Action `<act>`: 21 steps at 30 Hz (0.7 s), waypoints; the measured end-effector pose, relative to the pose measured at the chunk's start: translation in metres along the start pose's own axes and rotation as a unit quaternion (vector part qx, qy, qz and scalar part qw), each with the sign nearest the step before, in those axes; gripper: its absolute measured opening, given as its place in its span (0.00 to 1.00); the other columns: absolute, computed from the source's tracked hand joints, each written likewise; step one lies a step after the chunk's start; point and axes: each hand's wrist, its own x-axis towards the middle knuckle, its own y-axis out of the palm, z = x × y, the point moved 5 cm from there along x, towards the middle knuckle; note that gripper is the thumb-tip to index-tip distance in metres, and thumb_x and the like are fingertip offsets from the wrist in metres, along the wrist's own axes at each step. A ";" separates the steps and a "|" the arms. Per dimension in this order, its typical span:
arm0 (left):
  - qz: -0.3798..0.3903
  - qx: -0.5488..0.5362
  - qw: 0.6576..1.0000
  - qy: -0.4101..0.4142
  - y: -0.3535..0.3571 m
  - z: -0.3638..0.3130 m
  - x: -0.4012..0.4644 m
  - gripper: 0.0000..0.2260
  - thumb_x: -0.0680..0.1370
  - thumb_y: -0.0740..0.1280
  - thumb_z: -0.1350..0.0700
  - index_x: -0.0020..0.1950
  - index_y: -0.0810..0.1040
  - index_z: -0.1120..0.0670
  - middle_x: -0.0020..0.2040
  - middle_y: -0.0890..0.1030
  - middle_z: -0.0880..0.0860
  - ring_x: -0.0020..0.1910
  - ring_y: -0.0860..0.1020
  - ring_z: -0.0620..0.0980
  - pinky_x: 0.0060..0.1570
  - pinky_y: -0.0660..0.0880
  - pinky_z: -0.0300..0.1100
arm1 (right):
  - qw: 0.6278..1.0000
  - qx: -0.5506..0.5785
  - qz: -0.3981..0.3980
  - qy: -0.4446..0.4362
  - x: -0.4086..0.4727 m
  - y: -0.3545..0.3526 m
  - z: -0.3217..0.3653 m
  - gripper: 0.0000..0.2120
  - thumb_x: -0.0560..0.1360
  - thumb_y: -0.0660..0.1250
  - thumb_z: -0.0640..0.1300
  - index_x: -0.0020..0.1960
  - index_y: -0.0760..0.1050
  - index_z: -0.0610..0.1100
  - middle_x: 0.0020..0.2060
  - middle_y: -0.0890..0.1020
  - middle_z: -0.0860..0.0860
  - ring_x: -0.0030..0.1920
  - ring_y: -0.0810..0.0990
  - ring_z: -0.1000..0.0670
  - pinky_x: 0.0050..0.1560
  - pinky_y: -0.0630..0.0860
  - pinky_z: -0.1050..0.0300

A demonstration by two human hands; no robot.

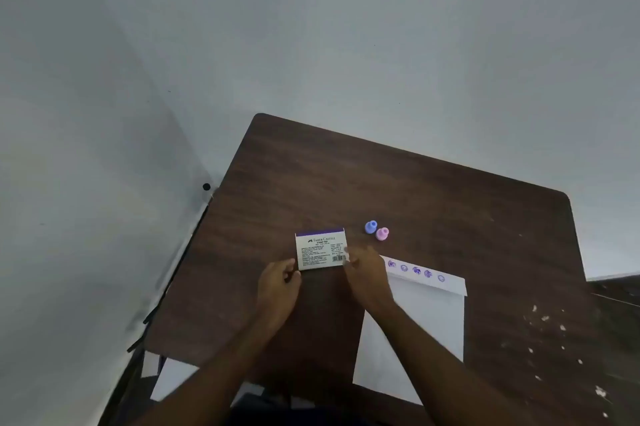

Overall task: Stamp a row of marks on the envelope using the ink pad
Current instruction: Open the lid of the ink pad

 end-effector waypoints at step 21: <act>-0.003 -0.055 0.997 -0.047 0.007 -0.002 0.005 0.20 0.74 0.62 0.69 0.63 0.78 0.54 0.56 0.79 0.50 0.50 0.76 0.42 0.51 0.72 0.33 | 0.993 0.103 -0.010 0.065 0.016 0.003 -0.012 0.09 0.74 0.65 0.40 0.52 0.81 0.44 0.50 0.84 0.49 0.49 0.79 0.52 0.50 0.79 0.55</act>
